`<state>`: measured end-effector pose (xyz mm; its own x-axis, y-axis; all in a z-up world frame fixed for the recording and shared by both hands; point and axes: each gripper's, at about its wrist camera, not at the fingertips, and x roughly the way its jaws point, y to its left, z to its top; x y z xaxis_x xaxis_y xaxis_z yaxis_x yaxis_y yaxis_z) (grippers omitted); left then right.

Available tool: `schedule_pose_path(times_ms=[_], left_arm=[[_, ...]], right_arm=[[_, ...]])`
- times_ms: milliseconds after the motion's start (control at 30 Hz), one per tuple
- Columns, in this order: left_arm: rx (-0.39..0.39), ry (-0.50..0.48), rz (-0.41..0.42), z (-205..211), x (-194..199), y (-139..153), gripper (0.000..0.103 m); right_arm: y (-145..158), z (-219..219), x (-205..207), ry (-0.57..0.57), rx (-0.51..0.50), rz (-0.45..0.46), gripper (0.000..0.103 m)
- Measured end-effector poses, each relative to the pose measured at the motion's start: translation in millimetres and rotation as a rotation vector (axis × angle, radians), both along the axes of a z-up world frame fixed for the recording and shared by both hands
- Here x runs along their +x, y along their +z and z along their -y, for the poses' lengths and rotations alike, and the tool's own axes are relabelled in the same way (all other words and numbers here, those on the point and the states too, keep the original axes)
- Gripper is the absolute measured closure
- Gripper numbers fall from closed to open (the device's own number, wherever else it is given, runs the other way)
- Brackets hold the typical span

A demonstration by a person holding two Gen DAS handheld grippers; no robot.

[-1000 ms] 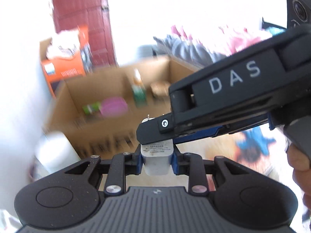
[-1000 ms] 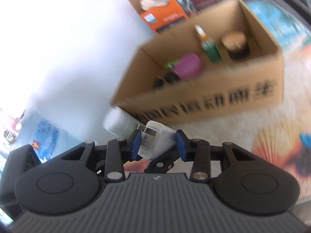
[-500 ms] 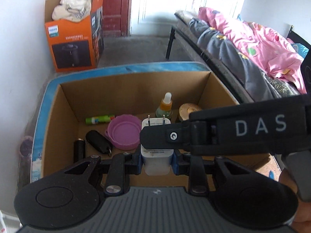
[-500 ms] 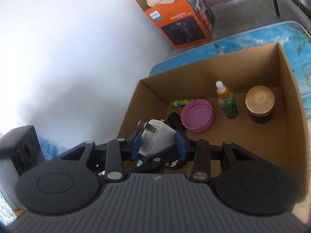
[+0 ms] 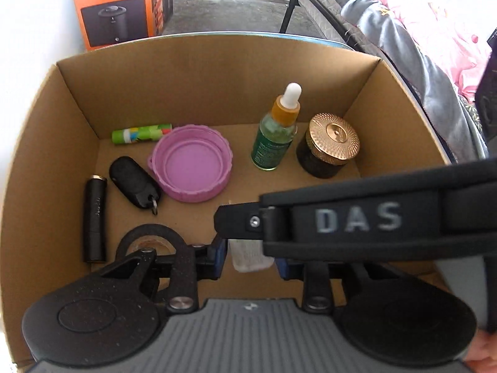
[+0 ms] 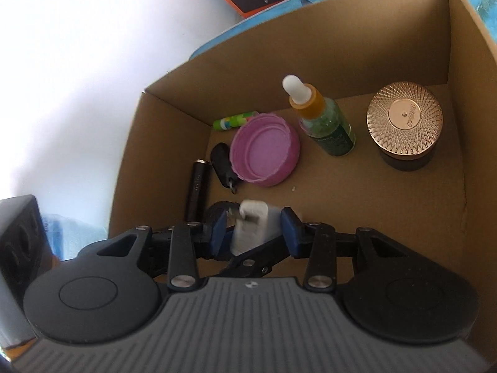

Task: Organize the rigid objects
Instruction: 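Carry the white charger into the box and open the right gripper, then move the right gripper to the white vitamin bottle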

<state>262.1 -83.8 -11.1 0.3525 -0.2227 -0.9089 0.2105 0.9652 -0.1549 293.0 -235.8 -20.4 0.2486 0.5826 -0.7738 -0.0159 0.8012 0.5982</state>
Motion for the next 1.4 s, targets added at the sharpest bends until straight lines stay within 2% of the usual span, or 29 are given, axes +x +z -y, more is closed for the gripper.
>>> schedule_pose_path(times_ms=[100,167,267,333,600,700,767,900,1067,1267,1400], left_arm=[[0.001,0.002,0.011,0,-1,0,0.067],[-0.01,0.003,0.041,-3,-1,1,0.058],[-0.018,-0.001,0.118,-5,-13,15,0.047],[-0.022,-0.004,0.18,-8,-25,28,0.045],[-0.107,-0.051,0.435,-24,-109,93,0.021],[-0.116,-0.067,0.522,-37,-147,105,0.016],[-0.126,-0.063,0.55,-46,-167,107,0.016],[-0.139,-0.018,0.567,-70,-194,100,0.016],[-0.065,0.075,0.58,-97,-207,81,0.016],[-0.008,0.119,0.523,-112,-196,52,0.016],[0.052,0.123,0.481,-111,-179,30,0.022]], right_arm=[[-2,2,0,-0.011,0.009,-0.001,0.064],[2,5,-3,-0.026,0.029,0.028,0.064],[20,16,-14,-0.059,0.058,0.106,0.063],[35,26,-24,-0.088,0.082,0.161,0.062],[104,57,-105,-0.171,0.198,0.402,0.061],[119,58,-140,-0.173,0.223,0.467,0.059],[120,55,-158,-0.166,0.226,0.483,0.059],[113,38,-186,-0.133,0.232,0.466,0.058],[89,-1,-189,-0.072,0.201,0.403,0.058],[72,-48,-174,-0.016,0.175,0.346,0.058],[62,-74,-163,-0.004,0.149,0.32,0.058]])
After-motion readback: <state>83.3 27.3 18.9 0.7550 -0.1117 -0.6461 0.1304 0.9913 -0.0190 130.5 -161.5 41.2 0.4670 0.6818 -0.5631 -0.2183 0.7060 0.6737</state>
